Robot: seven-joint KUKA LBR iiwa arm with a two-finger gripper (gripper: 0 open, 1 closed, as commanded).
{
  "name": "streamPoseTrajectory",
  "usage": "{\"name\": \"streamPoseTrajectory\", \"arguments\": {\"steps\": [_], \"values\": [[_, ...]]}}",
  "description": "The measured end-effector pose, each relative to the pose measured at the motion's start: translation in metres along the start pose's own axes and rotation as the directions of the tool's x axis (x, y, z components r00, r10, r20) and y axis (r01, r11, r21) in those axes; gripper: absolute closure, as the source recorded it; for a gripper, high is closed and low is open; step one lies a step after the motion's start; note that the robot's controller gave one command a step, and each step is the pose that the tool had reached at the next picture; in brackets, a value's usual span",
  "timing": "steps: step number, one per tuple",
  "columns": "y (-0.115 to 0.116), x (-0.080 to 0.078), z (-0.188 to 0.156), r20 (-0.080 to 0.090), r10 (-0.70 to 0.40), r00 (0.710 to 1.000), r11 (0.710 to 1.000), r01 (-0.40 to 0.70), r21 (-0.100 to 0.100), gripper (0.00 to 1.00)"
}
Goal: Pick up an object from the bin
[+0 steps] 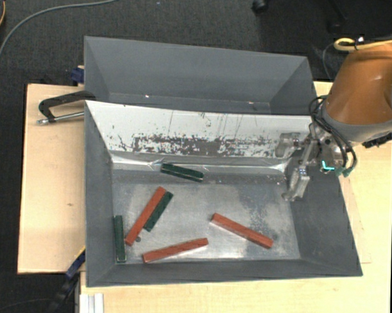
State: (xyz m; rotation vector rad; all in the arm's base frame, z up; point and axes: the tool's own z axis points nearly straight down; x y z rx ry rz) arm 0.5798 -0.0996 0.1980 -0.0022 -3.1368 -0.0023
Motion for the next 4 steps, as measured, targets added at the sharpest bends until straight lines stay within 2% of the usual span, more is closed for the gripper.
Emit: {"name": "streamPoseTrajectory", "arguments": {"steps": [1,2,3,4], "values": [[0.047,0.075,0.063,-0.002,0.256,0.967,0.967,-0.256,-0.001,0.00],[0.101,0.065,0.130,0.000,0.063,0.998,0.998,-0.063,-0.002,0.00],[0.099,0.064,0.128,0.005,0.063,0.998,0.998,-0.063,0.000,1.00],[0.097,0.066,-0.055,0.018,-0.164,0.986,0.986,0.164,0.004,1.00]]}}
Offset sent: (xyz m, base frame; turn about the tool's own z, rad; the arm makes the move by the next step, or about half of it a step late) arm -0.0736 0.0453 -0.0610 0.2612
